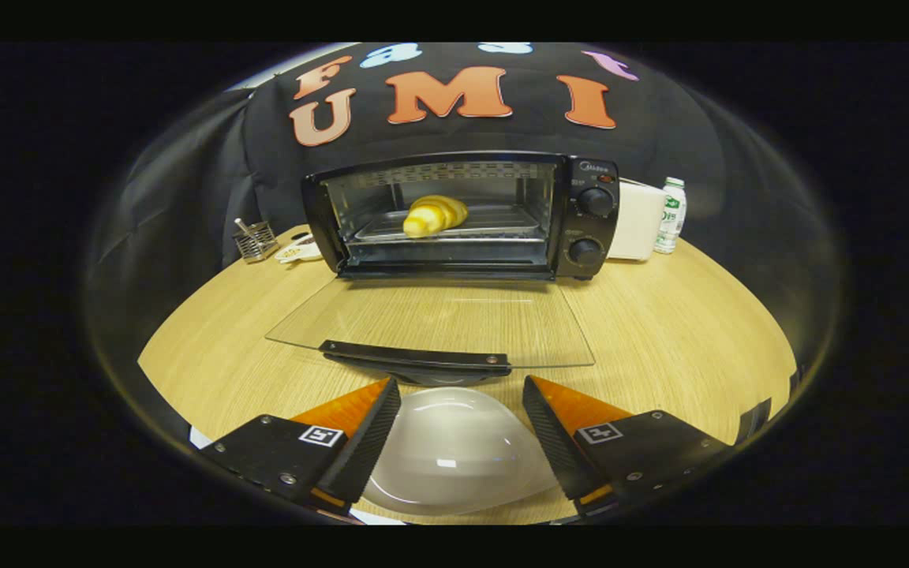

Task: Open the toaster oven, put the food inside, and close the toaster oven door.

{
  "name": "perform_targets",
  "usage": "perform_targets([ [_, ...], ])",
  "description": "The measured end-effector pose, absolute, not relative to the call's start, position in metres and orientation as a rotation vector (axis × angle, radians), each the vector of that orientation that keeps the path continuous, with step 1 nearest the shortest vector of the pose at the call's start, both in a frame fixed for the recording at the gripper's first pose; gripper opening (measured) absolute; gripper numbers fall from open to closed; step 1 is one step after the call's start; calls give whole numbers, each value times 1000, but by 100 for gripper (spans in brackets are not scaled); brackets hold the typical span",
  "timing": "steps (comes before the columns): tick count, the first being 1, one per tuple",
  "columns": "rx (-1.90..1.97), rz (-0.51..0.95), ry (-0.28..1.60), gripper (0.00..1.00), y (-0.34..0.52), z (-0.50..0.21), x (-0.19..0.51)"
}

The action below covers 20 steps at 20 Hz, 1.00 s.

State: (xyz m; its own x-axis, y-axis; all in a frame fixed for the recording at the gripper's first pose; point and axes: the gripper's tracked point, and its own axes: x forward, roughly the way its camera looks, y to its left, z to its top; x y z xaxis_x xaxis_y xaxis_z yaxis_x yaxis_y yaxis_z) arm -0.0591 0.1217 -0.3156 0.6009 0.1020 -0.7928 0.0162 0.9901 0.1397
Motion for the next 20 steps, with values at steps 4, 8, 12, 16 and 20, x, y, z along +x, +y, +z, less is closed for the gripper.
perform_targets([
  [4,180,92,974,92,136,-322,-59],
  [8,167,100,971,96,139,-319,-53],
  [12,160,120,894,96,144,-296,-38],
  [16,112,140,862,96,148,-289,-17],
  [20,77,103,810,96,140,-281,14],
])
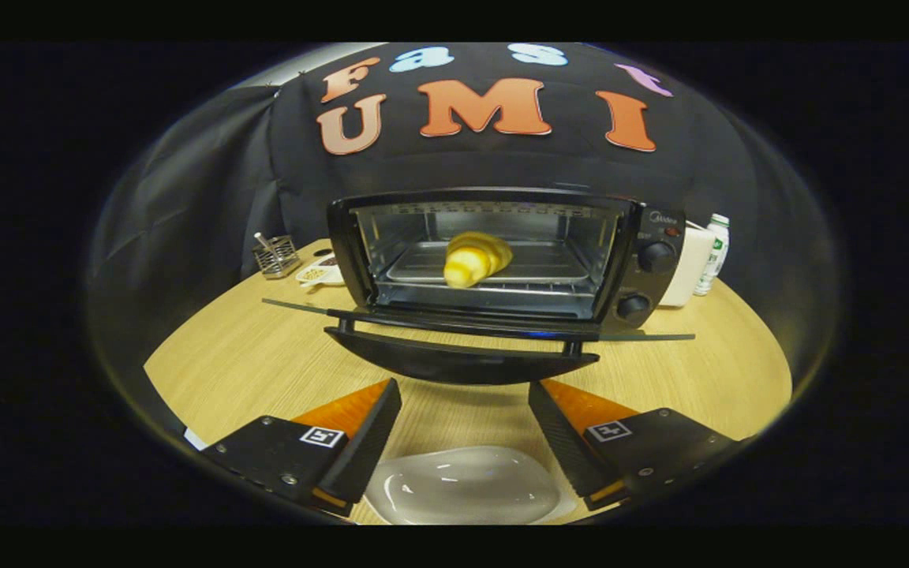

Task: Open the toaster oven, put the food inside, and close the toaster oven door.

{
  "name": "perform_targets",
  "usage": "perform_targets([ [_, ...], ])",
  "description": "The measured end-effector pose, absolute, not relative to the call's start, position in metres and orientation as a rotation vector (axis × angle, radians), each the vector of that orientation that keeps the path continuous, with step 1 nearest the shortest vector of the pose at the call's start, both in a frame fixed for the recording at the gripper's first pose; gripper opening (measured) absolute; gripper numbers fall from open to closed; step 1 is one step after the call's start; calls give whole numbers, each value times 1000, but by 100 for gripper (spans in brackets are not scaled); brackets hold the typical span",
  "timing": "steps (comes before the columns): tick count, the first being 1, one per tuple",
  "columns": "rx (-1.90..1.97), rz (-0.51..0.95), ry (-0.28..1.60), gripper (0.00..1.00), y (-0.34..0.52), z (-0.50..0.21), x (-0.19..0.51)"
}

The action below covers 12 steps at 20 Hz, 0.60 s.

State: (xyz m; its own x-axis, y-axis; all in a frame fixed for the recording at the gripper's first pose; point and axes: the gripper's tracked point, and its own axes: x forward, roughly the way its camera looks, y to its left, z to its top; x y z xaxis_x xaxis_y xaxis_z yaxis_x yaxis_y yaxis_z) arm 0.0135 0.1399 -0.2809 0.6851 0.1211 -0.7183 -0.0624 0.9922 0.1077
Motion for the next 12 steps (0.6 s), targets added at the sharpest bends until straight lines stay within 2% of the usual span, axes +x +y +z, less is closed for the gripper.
perform_targets([
  [12,9,-28,607,96,112,-233,112],
])
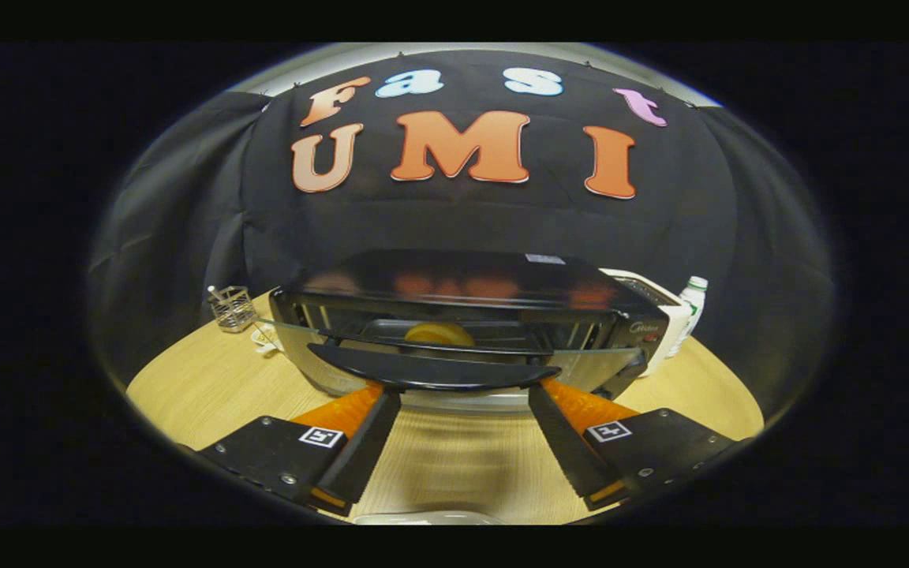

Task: Open the toaster oven, put the food inside, and close the toaster oven door.

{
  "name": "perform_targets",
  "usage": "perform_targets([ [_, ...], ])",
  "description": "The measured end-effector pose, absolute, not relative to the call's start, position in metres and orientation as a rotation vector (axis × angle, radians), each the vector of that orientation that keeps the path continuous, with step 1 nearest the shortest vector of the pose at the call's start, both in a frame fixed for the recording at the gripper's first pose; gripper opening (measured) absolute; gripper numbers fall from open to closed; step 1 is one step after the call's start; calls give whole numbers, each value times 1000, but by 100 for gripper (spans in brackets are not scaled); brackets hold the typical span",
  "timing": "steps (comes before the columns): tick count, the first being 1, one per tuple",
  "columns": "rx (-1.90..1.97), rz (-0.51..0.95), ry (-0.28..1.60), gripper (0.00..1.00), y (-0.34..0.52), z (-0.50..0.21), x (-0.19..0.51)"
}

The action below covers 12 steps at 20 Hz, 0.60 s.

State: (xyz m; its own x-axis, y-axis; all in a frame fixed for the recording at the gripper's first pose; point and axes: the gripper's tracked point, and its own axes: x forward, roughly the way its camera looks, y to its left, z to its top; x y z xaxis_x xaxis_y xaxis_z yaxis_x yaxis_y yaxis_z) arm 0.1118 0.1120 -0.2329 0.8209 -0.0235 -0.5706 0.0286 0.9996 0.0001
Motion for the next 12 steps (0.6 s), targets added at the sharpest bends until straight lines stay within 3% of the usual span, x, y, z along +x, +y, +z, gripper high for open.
perform_targets([
  [6,24,-29,583,96,116,-232,141],
  [12,-5,23,517,97,115,-203,112],
])
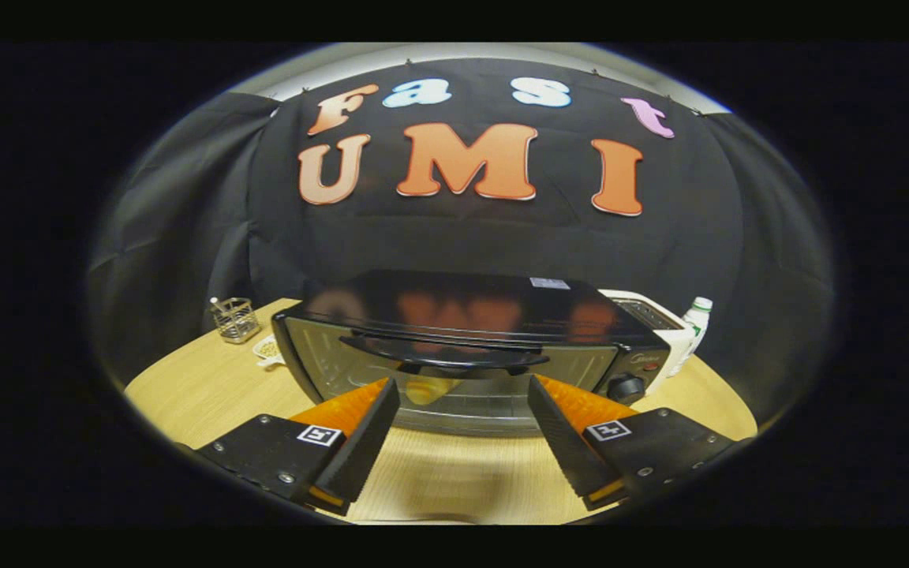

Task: Open the toaster oven, put the food inside, and close the toaster oven door.

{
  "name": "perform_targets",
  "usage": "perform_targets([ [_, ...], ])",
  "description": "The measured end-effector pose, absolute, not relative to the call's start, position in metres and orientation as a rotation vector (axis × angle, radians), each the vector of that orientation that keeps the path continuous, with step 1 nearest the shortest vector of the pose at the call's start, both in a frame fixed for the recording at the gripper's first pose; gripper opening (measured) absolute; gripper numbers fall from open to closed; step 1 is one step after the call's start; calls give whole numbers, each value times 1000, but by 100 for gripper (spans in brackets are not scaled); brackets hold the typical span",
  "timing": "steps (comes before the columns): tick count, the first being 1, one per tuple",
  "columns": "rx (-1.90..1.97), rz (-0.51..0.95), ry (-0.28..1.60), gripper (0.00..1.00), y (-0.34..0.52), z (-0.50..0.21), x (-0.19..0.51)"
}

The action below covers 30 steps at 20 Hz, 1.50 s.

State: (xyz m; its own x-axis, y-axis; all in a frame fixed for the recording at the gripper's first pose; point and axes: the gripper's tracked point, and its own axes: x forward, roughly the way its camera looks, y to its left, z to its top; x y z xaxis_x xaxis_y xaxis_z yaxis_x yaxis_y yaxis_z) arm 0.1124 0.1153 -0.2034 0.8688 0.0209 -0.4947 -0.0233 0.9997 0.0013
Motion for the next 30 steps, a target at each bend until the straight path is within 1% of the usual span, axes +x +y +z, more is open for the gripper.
perform_targets([
  [7,9,117,172,97,108,-71,58],
  [11,1,114,58,99,88,-16,19],
  [17,13,49,5,100,46,20,-17],
  [21,38,31,-36,100,28,38,-31],
  [30,22,40,-46,100,25,41,-45],
])
